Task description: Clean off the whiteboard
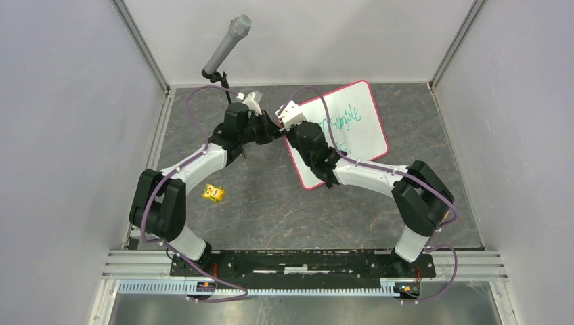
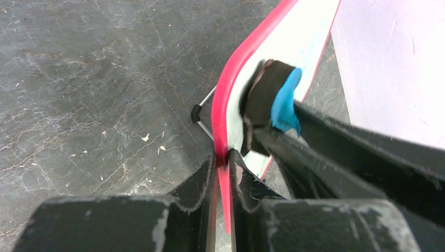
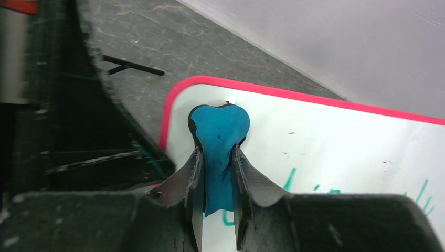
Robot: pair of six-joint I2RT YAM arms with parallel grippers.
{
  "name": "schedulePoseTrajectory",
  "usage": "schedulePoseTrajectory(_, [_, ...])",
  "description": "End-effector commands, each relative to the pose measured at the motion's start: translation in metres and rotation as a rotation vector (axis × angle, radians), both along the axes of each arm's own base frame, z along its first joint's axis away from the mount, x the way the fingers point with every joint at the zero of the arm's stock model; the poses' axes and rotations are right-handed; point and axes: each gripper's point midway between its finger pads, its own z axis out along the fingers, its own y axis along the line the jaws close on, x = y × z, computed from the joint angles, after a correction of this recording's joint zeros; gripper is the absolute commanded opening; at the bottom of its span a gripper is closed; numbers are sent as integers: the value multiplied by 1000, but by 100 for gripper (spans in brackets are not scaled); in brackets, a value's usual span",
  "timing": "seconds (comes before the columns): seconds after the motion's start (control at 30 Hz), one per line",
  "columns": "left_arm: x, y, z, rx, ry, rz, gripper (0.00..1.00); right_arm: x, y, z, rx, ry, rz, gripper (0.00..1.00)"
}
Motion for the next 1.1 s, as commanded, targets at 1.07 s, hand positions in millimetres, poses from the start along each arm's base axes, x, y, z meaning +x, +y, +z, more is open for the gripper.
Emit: schedulePoseTrajectory(1.07, [1,-7,38,-10,-121,-36,8,10,-52,-16,23,-16,-135,18])
